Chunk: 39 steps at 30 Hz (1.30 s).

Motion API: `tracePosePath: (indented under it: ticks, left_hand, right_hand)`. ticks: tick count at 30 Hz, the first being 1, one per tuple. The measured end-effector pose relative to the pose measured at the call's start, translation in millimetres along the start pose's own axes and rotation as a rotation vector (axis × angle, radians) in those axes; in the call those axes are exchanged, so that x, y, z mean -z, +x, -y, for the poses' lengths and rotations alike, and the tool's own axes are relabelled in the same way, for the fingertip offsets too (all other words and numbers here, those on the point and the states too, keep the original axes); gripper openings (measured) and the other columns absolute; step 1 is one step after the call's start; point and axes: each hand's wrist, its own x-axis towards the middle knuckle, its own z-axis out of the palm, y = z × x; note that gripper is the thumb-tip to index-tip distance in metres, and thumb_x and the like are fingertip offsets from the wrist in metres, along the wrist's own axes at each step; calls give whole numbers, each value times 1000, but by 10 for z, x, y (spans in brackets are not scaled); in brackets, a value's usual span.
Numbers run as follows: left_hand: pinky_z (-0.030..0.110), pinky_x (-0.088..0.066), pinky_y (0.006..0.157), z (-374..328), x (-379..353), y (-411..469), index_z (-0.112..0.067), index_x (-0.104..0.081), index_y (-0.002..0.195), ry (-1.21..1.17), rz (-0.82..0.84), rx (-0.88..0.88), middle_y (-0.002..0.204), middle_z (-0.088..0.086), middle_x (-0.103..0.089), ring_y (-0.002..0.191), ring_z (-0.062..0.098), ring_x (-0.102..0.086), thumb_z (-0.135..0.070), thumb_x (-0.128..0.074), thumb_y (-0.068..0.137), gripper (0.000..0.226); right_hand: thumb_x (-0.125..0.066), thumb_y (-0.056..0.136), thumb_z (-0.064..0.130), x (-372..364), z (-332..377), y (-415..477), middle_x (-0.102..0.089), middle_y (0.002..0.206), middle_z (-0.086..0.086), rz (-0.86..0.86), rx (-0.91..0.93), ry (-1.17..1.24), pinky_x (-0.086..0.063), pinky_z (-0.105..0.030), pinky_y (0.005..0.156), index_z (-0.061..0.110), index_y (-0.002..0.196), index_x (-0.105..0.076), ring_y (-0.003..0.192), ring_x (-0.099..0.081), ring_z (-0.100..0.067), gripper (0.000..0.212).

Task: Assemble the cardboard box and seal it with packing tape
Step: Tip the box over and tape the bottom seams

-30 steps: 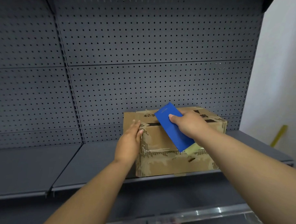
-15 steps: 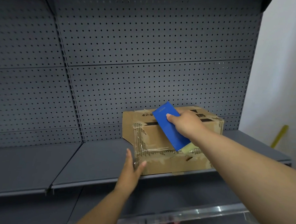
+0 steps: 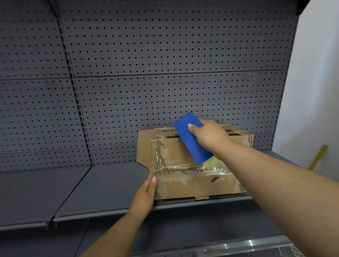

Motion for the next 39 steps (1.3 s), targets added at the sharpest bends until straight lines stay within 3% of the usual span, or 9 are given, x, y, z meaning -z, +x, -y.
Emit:
tracePosePath:
  ticks: [5,10,13,17,21,28,33,35,39]
  left_hand:
    - [41,-38,107,-48,-20,56,-34,-41,138,-50,-19,77,135,-8,-53,124,16,-49,-59,-31,89,56]
    - [29,-56,61,-176,-26,49,-37,0,147,-194,-53,350,133,4,-47,79,25,-61,-63,-39,85,78]
    - [30,-59,57,-210,-15,54,-32,3,148,-378,-60,501,147,9,-34,74,25,-68,-66,-50,78,95]
    - [34,-60,64,-218,-39,60,-15,-25,143,-650,21,537,132,12,-52,81,29,-71,-57,-54,80,81]
    - [39,-49,96,-211,-58,61,-3,-56,109,-700,30,494,96,10,-67,95,25,-64,-44,-51,87,47]
    - [31,-43,102,-87,-45,95,-2,-62,89,-636,10,451,91,7,-68,87,15,-63,-38,-54,87,37]
    - [27,-49,87,-105,121,78,-5,-63,99,-416,99,469,108,9,-67,94,17,-60,-44,-60,83,42]
    - [31,-48,90,-108,278,105,-7,-57,120,-191,117,417,120,9,-62,106,22,-58,-53,-67,73,67]
    - [36,-24,112,-210,291,20,-34,-1,147,17,104,87,155,2,-19,141,21,-24,-33,-53,92,76]
  right_hand:
    - [-43,92,43,28,16,69,-63,105,-15,-2,4,-7,-38,-32,69,14,93,-49,95,-60,-32,30]
    - [-43,92,43,36,28,103,-62,101,-13,-9,2,-6,-39,-32,69,11,95,-52,92,-59,-32,34]
    - [-42,92,43,36,33,117,-64,108,-15,-13,0,-11,-39,-32,69,7,104,-56,98,-61,-34,41]
    - [-42,92,44,37,26,118,-63,110,-15,-13,1,-18,-40,-33,70,8,103,-55,99,-60,-33,40]
    - [-40,93,44,38,3,83,-62,110,-15,-6,23,-31,-40,-33,71,8,105,-55,100,-59,-34,41]
    - [-40,94,42,22,-43,-10,-63,103,-12,-13,56,-25,-38,-31,67,9,103,-56,93,-59,-31,38]
    - [-40,94,42,6,-74,-81,-62,111,-11,2,62,-14,-37,-30,69,10,115,-55,100,-58,-31,42]
    - [-41,94,41,2,-77,-127,-62,104,-9,4,71,-8,-37,-30,68,10,109,-56,96,-59,-30,38]
    - [-41,94,40,-31,-85,-196,-60,97,-6,-17,89,0,-38,-31,68,12,105,-56,90,-57,-29,34]
